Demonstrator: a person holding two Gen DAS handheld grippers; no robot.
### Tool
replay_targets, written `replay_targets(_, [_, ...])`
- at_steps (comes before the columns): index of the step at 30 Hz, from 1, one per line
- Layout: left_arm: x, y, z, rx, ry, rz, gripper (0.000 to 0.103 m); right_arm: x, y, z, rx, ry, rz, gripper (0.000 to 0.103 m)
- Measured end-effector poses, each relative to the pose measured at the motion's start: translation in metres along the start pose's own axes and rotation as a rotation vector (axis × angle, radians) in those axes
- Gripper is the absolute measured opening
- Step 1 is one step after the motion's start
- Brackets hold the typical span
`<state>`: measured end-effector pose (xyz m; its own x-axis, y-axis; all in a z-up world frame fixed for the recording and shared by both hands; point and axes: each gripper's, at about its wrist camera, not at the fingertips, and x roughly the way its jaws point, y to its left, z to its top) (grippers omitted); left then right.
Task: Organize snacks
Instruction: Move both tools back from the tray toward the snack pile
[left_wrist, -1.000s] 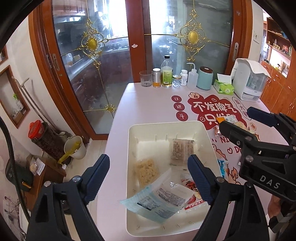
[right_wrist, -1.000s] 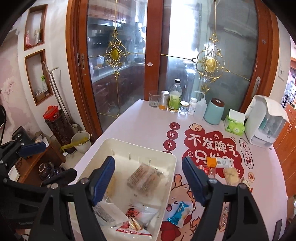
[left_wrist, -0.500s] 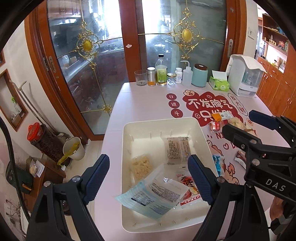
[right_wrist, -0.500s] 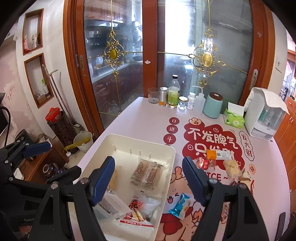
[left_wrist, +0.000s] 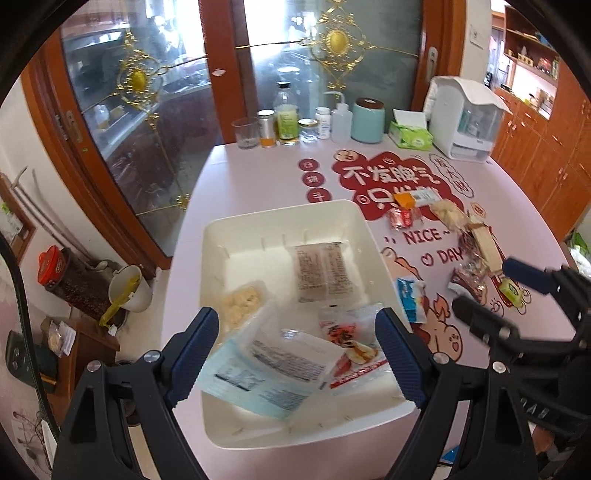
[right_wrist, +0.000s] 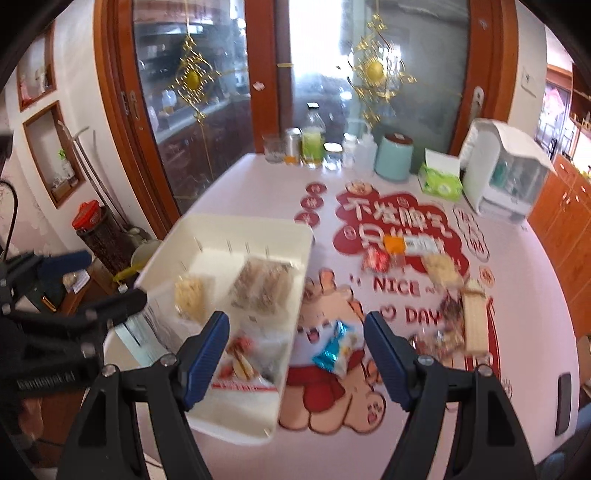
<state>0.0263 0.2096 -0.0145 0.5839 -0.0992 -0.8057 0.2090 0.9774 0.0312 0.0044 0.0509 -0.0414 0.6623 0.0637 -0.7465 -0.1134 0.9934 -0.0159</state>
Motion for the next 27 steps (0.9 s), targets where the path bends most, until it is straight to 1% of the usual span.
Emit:
replay_targets(4, [0.005,-0.022,0.005,0.038,0.004,-0.031,0.086,-0.001,-0.017,-0.015,0.034,0.027,-0.02,0.076])
replay_targets(12, [0.019,-0.087,0.025,0.155,0.02,-0.097,0.086,-0.01,-0.067,-0.029,0.129,0.03,-0.077,0.076])
replay_targets(17, [0.03,-0.135,0.038,0.226,0.031,-0.133,0.087,-0.014,-0.114,-0.04,0.21,0.041,-0.118,0.076])
replay_targets(22, [0.047,-0.182,0.048,0.283,0.059,-0.154,0.087,-0.015,-0.161,-0.052,0.27,0.053,-0.159,0.076])
replay_targets(24, [0.057,-0.201,0.052,0.304,0.074,-0.16,0.087,-0.014,-0.184,-0.058,0.303,0.055,-0.194,0.076])
replay_targets(27, [0.078,-0.226,0.056,0.328,0.111,-0.167,0.087,-0.006,-0.216,-0.065,0.33,0.077,-0.208,0.076])
